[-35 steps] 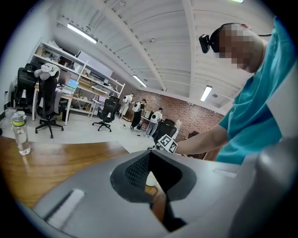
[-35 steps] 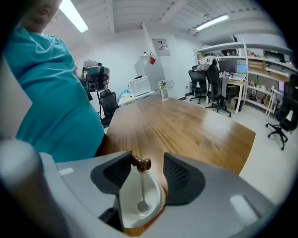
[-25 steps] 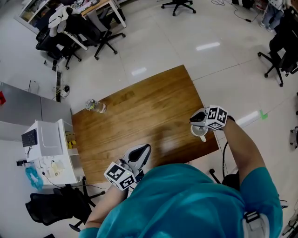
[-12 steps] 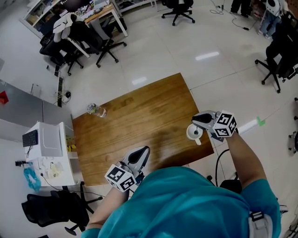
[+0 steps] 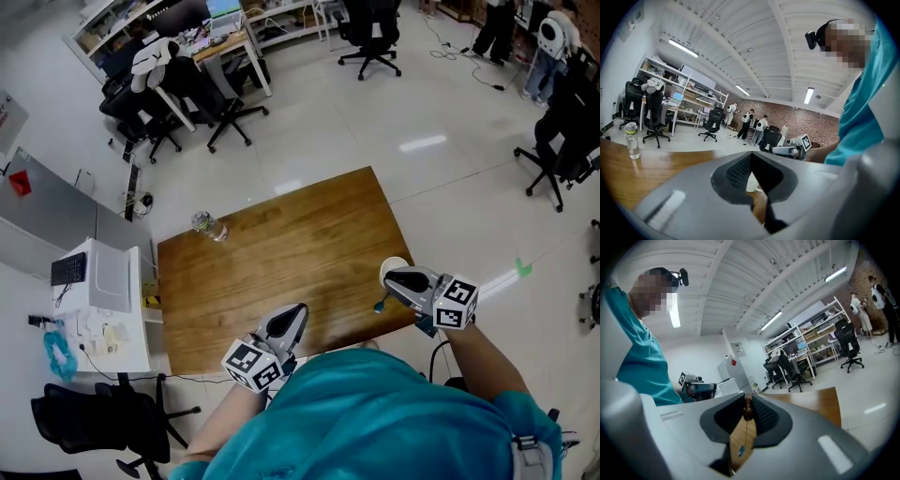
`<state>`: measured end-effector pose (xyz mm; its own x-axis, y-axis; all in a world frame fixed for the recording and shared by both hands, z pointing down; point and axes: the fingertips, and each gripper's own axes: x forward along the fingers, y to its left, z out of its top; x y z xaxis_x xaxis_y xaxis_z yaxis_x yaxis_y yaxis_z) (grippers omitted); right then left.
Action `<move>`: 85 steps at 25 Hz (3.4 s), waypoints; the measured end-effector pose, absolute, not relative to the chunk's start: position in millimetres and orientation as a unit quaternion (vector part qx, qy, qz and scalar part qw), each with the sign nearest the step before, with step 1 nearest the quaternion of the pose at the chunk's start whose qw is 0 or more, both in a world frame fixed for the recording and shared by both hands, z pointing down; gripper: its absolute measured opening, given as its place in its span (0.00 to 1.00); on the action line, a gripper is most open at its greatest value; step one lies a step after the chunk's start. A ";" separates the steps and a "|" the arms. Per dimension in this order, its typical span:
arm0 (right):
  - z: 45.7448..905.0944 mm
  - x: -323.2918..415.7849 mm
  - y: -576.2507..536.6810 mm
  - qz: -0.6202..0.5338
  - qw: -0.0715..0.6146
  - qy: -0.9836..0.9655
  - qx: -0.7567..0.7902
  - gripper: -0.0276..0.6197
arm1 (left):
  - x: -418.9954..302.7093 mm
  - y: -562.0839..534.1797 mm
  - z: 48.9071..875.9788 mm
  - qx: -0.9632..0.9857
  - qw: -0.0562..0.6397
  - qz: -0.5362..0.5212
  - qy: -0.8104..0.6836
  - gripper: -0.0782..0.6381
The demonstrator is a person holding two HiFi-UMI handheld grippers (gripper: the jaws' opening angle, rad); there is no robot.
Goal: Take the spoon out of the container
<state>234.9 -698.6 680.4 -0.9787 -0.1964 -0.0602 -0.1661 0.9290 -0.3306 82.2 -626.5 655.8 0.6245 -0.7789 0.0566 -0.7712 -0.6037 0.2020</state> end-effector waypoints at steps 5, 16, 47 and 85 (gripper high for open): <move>655.8 181.2 -596.0 -0.149 0.088 0.978 -0.118 0.12 | 26.6 -548.5 652.1 0.903 0.085 -0.037 -0.419 0.11; 668.5 -7.9 -369.7 -0.108 0.087 0.975 -0.176 0.12 | -172.7 -319.6 694.8 0.925 0.038 -0.032 -0.377 0.11; 574.3 22.5 55.6 -0.078 0.090 0.990 -0.075 0.12 | -153.4 135.9 591.8 0.869 0.039 -0.024 -0.493 0.11; 592.2 -208.7 96.5 -0.092 0.071 0.993 0.002 0.12 | -349.9 187.9 612.0 0.838 0.015 -0.073 -0.541 0.11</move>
<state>-208.7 96.5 592.2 -0.9899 -0.0091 -0.1417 0.0172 0.9829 -0.1831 -349.9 187.9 612.0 0.4033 -0.9088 -0.1069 -0.9045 -0.4136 0.1043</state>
